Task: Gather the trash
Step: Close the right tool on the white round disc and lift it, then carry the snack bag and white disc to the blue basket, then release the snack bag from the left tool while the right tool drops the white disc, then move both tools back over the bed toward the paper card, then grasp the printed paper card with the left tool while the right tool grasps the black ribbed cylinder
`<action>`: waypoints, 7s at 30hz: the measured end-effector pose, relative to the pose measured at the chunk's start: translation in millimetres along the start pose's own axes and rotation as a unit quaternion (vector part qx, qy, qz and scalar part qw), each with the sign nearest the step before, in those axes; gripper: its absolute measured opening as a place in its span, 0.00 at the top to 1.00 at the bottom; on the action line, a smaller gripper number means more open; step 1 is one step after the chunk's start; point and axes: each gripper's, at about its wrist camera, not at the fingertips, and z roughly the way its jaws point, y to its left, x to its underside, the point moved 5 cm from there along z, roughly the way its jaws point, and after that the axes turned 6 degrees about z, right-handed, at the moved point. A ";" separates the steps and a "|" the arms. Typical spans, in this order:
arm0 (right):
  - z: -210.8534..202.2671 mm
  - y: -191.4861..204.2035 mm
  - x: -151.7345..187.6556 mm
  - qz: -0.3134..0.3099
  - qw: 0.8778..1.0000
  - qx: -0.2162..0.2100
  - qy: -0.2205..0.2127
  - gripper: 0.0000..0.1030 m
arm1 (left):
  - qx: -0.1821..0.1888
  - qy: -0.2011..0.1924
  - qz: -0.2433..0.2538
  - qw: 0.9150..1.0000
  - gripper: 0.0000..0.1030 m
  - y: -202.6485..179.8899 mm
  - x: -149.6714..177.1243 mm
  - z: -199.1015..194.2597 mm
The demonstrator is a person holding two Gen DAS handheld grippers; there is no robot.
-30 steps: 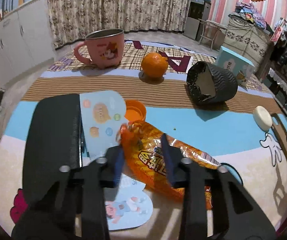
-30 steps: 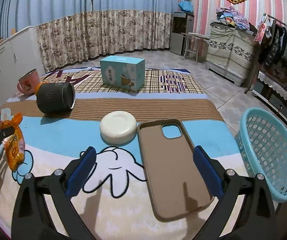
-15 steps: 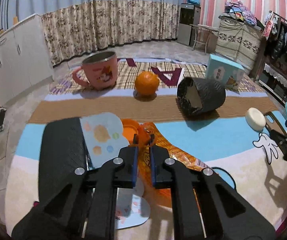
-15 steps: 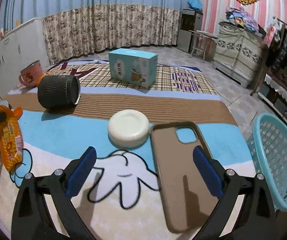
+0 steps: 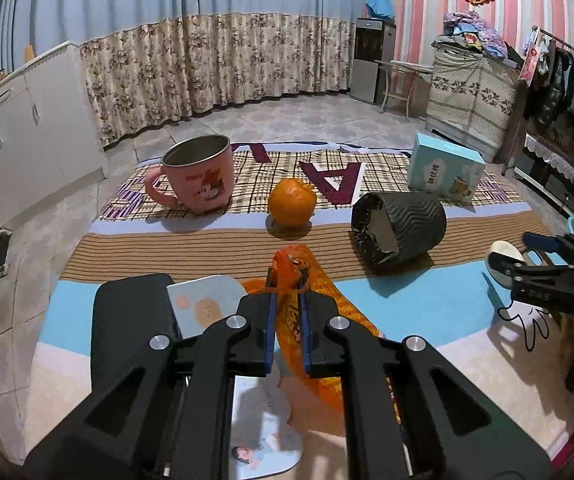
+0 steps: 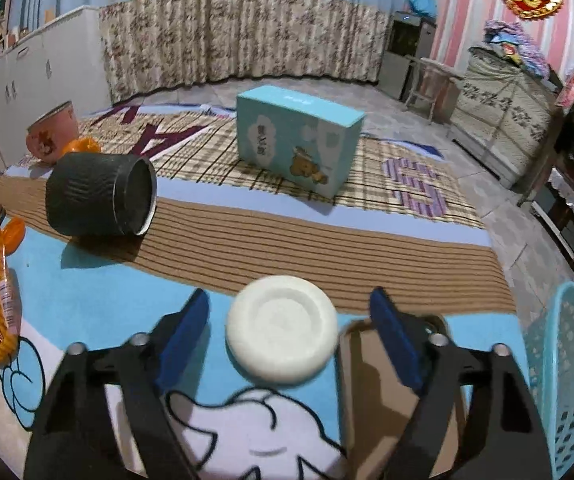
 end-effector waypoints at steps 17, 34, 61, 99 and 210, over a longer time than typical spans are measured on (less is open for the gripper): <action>13.3 0.9 8.0 0.015 0.999 -0.041 0.030 0.41 | 0.001 0.006 -0.003 1.000 0.92 -2.0 1.5 8.3; -79.4 -29.8 0.8 0.008 0.997 -0.035 -0.067 0.41 | -0.012 -0.038 0.012 0.999 0.92 -28.3 -26.9 -40.5; -184.5 -293.4 59.9 0.126 0.980 0.129 -0.089 0.41 | 0.127 -0.082 0.109 0.983 0.92 -251.6 -93.4 -67.7; -138.6 -350.6 101.4 0.193 0.972 0.122 -0.060 0.41 | 0.178 -0.078 0.143 0.970 0.31 -427.4 -93.6 -25.2; -27.5 111.9 -26.0 -0.017 0.998 -0.052 -0.039 0.06 | -0.010 -0.024 -0.115 0.993 0.51 69.1 -14.1 -7.7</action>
